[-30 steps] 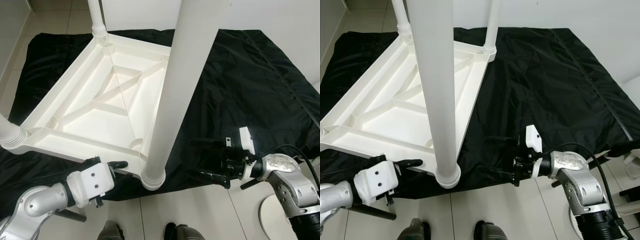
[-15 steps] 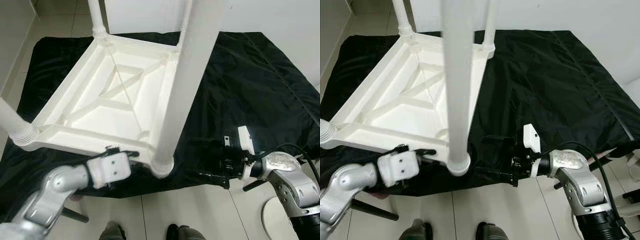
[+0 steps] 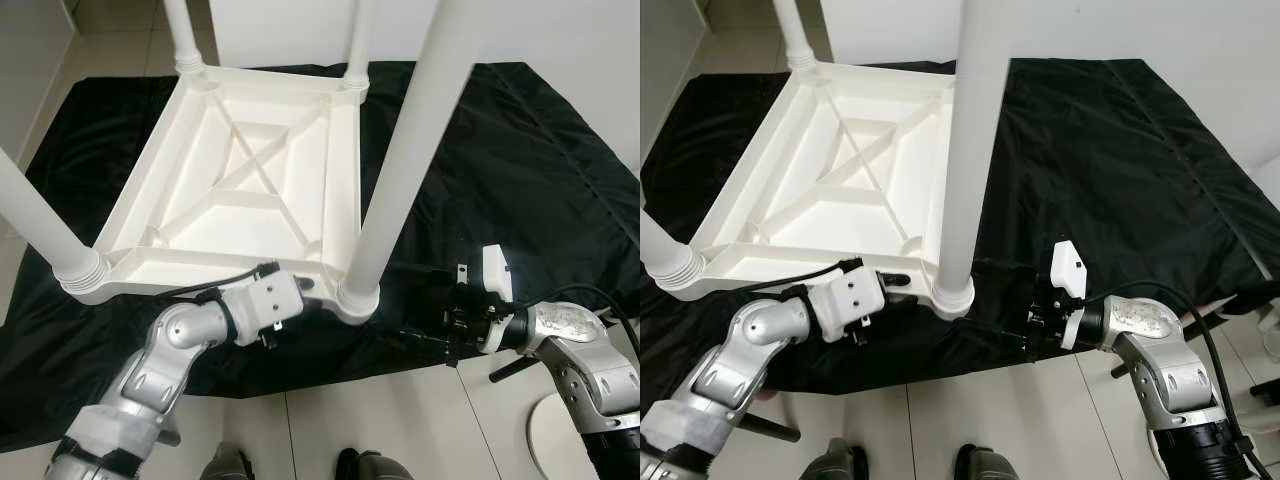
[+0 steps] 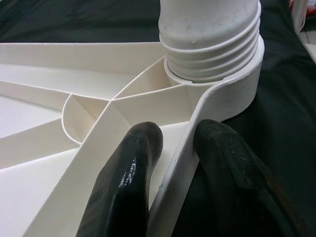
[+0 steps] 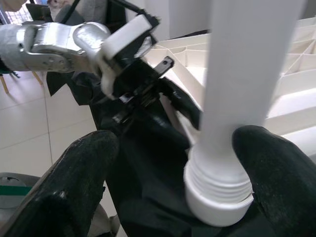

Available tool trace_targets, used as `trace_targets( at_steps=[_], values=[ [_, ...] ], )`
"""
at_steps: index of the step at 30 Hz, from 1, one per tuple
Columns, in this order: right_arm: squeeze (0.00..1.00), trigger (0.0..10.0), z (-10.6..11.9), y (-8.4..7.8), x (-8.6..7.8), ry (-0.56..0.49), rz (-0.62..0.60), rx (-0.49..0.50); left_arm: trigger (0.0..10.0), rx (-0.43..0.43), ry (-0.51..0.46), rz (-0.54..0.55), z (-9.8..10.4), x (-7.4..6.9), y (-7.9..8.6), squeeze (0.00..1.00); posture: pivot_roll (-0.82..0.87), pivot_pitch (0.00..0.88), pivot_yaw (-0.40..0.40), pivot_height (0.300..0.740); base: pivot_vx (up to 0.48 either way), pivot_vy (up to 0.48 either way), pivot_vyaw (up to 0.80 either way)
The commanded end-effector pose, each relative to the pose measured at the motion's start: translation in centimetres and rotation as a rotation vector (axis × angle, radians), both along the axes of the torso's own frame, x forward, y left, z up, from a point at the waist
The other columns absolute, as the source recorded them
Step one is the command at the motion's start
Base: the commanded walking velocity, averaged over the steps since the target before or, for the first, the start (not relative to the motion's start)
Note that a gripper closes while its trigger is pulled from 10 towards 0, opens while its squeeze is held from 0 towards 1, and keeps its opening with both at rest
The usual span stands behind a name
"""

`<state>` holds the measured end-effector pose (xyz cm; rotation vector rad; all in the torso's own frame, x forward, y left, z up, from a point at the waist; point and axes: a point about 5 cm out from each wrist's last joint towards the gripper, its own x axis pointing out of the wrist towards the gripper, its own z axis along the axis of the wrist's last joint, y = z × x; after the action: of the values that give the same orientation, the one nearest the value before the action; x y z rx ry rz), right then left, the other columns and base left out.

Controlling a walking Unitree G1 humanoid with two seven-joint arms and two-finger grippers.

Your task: Building children table

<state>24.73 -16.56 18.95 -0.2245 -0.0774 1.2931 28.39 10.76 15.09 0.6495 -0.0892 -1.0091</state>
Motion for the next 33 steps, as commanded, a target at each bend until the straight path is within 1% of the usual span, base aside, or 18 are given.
trace_targets(
  at_steps=[1, 3, 4, 5, 6, 8, 9, 10, 11, 12, 14, 16, 20, 22, 24, 26, 32, 33],
  values=[
    [0.0, 10.0, -0.1, -0.1, 0.3, -0.026, -0.039, -0.006, 10.0, -0.128, -0.116, 0.315, 0.5, 0.9, 1.6, 0.0, -0.04, 0.167, 0.013, 0.74, 0.0, 0.0, 0.0],
    [0.0, 10.0, -0.1, 0.1, 0.7, -0.046, -0.069, 0.001, 10.0, -0.161, -0.098, 0.256, 0.8, 0.1, 0.9, 0.0, -0.03, 0.168, 0.01, 0.74, 0.0, 0.0, 0.0],
    [0.0, 10.0, -0.1, 0.1, 0.7, -0.046, -0.069, 0.001, 10.0, -0.161, -0.098, 0.256, 0.8, 0.1, 0.9, 0.0, -0.03, 0.168, 0.01, 0.74, 0.0, 0.0, 0.0],
    [0.0, 10.0, 0.0, 0.2, 0.9, -0.051, -0.079, 0.005, 10.0, -0.171, -0.1, 0.226, 0.9, -0.2, 0.7, 0.0, -0.03, 0.167, 0.009, 0.74, 0.0, 0.0, 0.0],
    [0.0, 10.0, -0.1, 0.4, 1.2, -0.056, -0.093, 0.005, 10.0, -0.195, -0.081, 0.198, 1.1, -0.7, 0.4, 0.0, -0.02, 0.17, 0.004, 0.74, 0.0, 0.0, 0.0],
    [0.0, 10.0, -0.2, 0.6, 1.4, -0.059, -0.102, 0.005, 10.0, -0.212, -0.068, 0.181, 1.3, -1.0, 0.2, 0.0, -0.02, 0.171, 0.003, 0.74, 0.0, 0.0, 0.0],
    [0.0, 10.0, -0.4, 0.8, 1.6, -0.073, -0.122, 0.006, 10.0, -0.258, -0.027, 0.175, 1.5, -1.3, -0.1, 0.0, -0.01, 0.172, 0.002, 0.74, 0.0, 0.0, 0.0],
    [0.0, 10.0, -0.5, 1.0, 1.9, -0.078, -0.143, 0.005, 10.0, -0.307, -0.008, 0.142, 2.2, -2.1, -0.4, 0.0, -0.01, 0.174, 0.002, 0.74, 0.0, 0.0, 0.0],
    [0.0, 10.0, -0.5, 1.0, 1.9, -0.078, -0.143, 0.005, 10.0, -0.307, -0.008, 0.142, 2.2, -2.1, -0.4, 0.0, -0.01, 0.174, 0.002, 0.74, 0.0, 0.0, 0.0],
    [0.0, 10.0, -0.7, 1.3, 2.3, -0.08, -0.167, 0.018, 10.0, -0.368, 0.008, 0.089, 3.2, -3.4, -0.8, 0.0, -0.01, 0.174, 0.001, 0.74, 0.0, 0.0, 0.0],
    [0.0, 10.0, -0.7, 1.4, 2.3, -0.076, -0.17, 0.023, 10.0, -0.376, 0.011, 0.076, 3.5, -3.7, -0.9, 0.0, -0.01, 0.174, 0.001, 0.74, 0.0, 0.0, 0.0],
    [0.0, 10.0, -0.9, 1.8, 2.5, -0.074, -0.177, 0.033, 10.0, -0.398, 0.032, 0.035, 4.0, -4.6, -0.8, 0.0, 0.0, 0.175, -0.002, 0.74, 0.0, 0.0, 0.0],
    [0.0, 10.0, -1.2, 2.5, 3.1, -0.074, -0.193, 0.055, 10.0, -0.387, 0.05, 0.024, 4.3, -5.1, -0.6, 0.0, 0.01, 0.172, -0.008, 0.74, 0.0, 0.0, 0.0],
    [0.0, 10.0, -1.5, 3.5, 3.7, -0.071, -0.202, 0.068, 10.0, -0.396, 0.113, 0.066, 4.7, -4.9, -0.4, 0.0, 0.01, 0.169, -0.012, 0.74, 0.0, 0.0, 0.0],
    [0.0, 10.0, -1.6, 3.7, 3.8, -0.07, -0.203, 0.07, 10.0, -0.401, 0.13, 0.077, 4.8, -4.9, -0.3, 0.0, 0.01, 0.169, -0.012, 0.74, 0.0, 0.0, 0.0],
    [0.0, 10.0, -1.6, 4.6, 4.7, -0.068, -0.202, 0.081, 10.0, -0.453, 0.184, 0.083, 5.6, -5.1, -0.3, 0.0, 0.02, 0.164, -0.015, 0.74, 0.0, 0.0, 0.0],
    [0.0, 10.0, -1.4, 5.5, 5.7, -0.078, -0.202, 0.093, 10.0, -0.467, 0.214, 0.108, 5.6, -5.6, -0.1, 0.0, 0.03, 0.161, -0.019, 0.74, 0.0, 0.0, 0.0],
    [0.0, 4.7, -1.4, 5.7, 6.0, -0.077, -0.201, 0.088, 10.0, -0.457, 0.223, 0.131, 5.4, -5.7, -0.3, 0.0, 0.03, 0.159, -0.032, 0.74, 0.0, 0.0, 0.0]
  ],
)
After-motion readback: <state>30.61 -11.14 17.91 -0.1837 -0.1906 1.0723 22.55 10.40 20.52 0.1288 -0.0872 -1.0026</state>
